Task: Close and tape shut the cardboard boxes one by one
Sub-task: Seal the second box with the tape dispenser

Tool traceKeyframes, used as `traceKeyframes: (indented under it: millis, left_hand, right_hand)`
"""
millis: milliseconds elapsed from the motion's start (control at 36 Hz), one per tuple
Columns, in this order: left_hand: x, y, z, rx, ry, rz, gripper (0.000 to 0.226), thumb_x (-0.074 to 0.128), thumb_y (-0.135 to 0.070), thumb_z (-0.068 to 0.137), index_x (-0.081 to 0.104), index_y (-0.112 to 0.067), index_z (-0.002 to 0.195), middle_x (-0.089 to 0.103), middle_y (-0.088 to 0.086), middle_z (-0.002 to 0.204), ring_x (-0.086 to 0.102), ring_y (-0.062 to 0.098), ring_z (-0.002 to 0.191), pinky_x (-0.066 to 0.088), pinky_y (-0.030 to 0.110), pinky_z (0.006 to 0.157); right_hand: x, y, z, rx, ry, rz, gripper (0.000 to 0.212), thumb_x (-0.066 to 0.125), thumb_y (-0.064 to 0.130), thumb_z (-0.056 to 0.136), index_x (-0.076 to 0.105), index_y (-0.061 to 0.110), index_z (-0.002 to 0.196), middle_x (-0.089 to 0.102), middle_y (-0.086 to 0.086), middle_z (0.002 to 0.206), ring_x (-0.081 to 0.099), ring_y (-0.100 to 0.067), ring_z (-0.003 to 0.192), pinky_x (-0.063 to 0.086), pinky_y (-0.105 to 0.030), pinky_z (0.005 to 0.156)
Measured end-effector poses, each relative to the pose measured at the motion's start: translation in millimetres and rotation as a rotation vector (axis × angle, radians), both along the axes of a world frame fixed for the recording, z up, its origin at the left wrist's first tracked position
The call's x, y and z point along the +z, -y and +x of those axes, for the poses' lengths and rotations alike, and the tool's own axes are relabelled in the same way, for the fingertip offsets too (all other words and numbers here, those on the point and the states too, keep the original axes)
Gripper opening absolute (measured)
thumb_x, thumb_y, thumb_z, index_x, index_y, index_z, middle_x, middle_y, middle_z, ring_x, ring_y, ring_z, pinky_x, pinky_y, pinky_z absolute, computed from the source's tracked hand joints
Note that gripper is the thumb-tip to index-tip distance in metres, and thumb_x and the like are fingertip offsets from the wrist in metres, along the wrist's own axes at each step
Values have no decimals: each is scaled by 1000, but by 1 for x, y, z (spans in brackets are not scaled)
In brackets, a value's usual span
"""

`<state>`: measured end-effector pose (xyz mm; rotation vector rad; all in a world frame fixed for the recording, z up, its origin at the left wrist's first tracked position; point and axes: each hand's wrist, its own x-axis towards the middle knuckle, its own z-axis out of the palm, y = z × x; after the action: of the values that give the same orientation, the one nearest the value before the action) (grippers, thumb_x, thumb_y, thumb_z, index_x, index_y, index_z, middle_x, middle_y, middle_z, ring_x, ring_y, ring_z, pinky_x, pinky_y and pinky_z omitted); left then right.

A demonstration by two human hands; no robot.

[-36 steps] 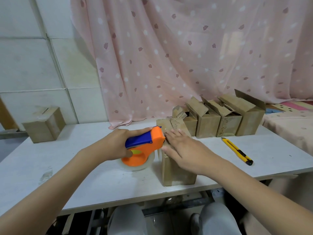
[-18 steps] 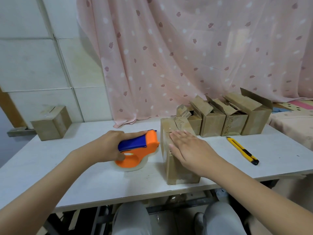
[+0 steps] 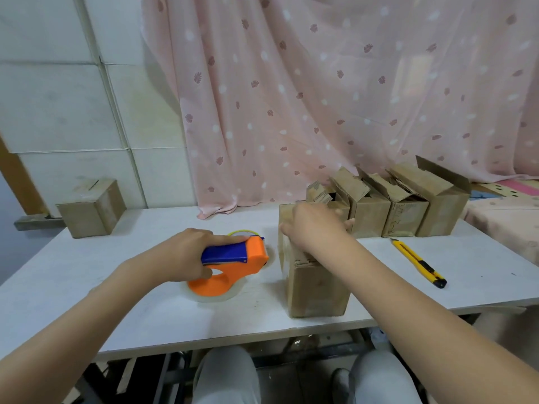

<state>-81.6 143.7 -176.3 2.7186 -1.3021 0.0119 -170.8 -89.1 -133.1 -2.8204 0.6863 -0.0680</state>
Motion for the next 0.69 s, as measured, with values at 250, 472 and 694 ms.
traceKeyframes:
  millis: [250, 472, 694]
  left_hand:
    - [-1, 2, -1, -3, 22, -2, 92, 63, -23, 78, 14, -74, 138, 47, -12, 89, 46, 8, 80, 37, 24, 66]
    - [1, 3, 1, -12, 7, -6, 92, 64, -24, 79, 15, -75, 137, 47, -11, 88, 46, 8, 80, 34, 22, 64]
    - [-1, 6, -4, -44, -72, -101, 95, 67, -19, 79, 15, -75, 134, 53, -18, 89, 51, 7, 78, 37, 15, 63]
  right_hand:
    - [6, 6, 22, 88, -156, 23, 44, 73, 36, 82, 60, 7, 113, 57, -11, 100, 52, -31, 88, 48, -37, 79]
    - [32, -3, 19, 26, -366, -2, 42, 51, 46, 98, 42, 6, 104, 53, -7, 91, 51, -26, 83, 42, -27, 77]
    - [46, 29, 0, 108, -313, 130, 59, 64, 48, 91, 47, 7, 129, 54, -16, 127, 51, -31, 95, 45, -34, 80]
